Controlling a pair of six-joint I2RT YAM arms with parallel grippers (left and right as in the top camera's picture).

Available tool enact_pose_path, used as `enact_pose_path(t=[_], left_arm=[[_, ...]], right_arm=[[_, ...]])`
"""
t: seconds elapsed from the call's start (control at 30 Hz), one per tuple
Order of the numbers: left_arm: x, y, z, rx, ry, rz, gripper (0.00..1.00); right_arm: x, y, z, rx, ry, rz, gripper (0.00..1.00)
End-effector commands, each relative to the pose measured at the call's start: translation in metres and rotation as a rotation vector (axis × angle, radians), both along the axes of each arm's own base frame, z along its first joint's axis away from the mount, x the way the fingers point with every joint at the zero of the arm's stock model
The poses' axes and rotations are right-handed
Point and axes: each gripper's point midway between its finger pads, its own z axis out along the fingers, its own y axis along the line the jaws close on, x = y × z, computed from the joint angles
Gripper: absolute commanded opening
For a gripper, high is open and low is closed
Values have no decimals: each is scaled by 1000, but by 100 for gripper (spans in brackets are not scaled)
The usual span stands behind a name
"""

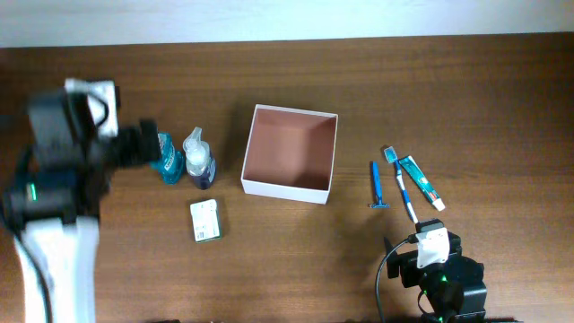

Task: Pack container
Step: 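Move the left gripper to the blue mouthwash bottle and grasp it, then carry the mouthwash bottle over the white box and release it inside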

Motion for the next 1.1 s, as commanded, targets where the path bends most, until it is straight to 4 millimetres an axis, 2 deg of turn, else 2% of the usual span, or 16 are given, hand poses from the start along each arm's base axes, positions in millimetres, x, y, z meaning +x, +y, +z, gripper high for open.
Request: enact_pose_path(t=[0.0, 0.07, 0.2, 0.27, 0.4, 0.57, 0.63, 0.73, 0.77, 0.8, 0.93, 1.07], left_arm=[[32, 6, 3, 35, 62, -39, 99], [46, 8, -11, 28, 119, -40, 99], [67, 10, -59, 11, 243, -43, 99], [73, 9, -83, 0, 304, -53, 99], [78, 2, -115, 3, 391, -165, 99], [80, 3, -137, -4, 447, -173, 98], [80, 2, -144, -7, 464, -174, 92], [77, 2, -154, -15, 503, -176, 89], [76, 2, -159, -16, 522, -182, 82], [74, 2, -164, -19, 540, -183, 80], [70, 1, -184, -30, 605, -192, 75], [66, 1, -194, -38, 645, -193, 72]], right_arm=[[0, 1, 0, 19, -4, -1, 99], [0, 1, 0, 19, -4, -1, 99], [0, 1, 0, 19, -4, -1, 99], [0, 1, 0, 19, -4, -1, 99], [0, 1, 0, 19, -4, -1, 99], [0, 1, 0, 19, -4, -1, 99], [0, 1, 0, 19, -4, -1, 99], [0, 1, 0, 19, -4, -1, 99], [0, 1, 0, 19, -4, -1, 99], [0, 1, 0, 19, -4, -1, 99], [0, 1, 0, 19, -4, -1, 99], [0, 1, 0, 19, -4, -1, 99]])
